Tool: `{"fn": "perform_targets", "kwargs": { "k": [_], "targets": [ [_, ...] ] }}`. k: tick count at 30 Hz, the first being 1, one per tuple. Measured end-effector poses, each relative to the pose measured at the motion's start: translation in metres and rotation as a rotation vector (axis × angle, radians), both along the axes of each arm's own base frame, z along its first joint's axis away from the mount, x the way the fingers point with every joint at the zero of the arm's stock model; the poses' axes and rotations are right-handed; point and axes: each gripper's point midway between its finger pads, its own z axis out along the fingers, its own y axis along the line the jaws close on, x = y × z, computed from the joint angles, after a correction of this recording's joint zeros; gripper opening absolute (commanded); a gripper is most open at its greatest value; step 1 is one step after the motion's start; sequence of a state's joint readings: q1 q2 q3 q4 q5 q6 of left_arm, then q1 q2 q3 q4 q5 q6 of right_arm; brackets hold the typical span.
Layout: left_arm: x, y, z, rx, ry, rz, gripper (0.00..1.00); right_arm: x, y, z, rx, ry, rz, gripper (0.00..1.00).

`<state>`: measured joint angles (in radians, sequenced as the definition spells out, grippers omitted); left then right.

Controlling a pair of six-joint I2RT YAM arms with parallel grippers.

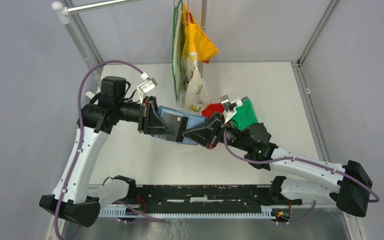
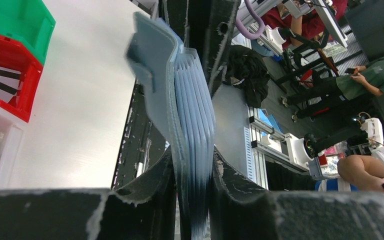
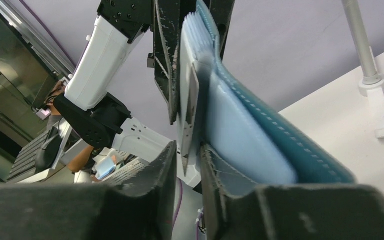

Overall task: Take the credit cards out of the card holder
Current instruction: Remove the credit card from the card holder.

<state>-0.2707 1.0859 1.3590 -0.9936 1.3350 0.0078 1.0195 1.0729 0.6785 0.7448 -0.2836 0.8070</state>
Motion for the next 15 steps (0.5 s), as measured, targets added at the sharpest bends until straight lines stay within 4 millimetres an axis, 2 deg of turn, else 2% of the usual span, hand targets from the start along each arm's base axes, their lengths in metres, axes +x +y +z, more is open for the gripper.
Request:
{"fn": "perform_targets", "kwargs": {
  "k": [2,4,9,11,13,15],
  "targets": [
    [0.003,0.000,-0.002,0.012,-0.004,0.015,0.06,0.000,0.003,-0.001,-0.004,0.001,0.008,0.45],
    [0.006,0.001,-0.004,0.020,-0.007,0.030,0.04,0.000,0.006,0.000,-0.005,0.004,0.017,0.45],
    [0.008,0.001,-0.005,0.029,-0.010,0.043,0.02,0.002,0.012,0.003,-0.007,0.003,0.029,0.29],
    [0.007,0.002,-0.005,0.028,-0.011,0.042,0.02,0.003,0.012,0.002,-0.012,0.006,0.027,0.17],
    [0.006,0.002,-0.004,0.025,-0.011,0.038,0.04,0.004,0.012,0.002,-0.015,0.007,0.020,0.07],
    [0.005,0.002,-0.003,0.024,-0.014,0.038,0.11,0.005,0.012,0.001,-0.021,0.012,0.011,0.01]
  ]
}}
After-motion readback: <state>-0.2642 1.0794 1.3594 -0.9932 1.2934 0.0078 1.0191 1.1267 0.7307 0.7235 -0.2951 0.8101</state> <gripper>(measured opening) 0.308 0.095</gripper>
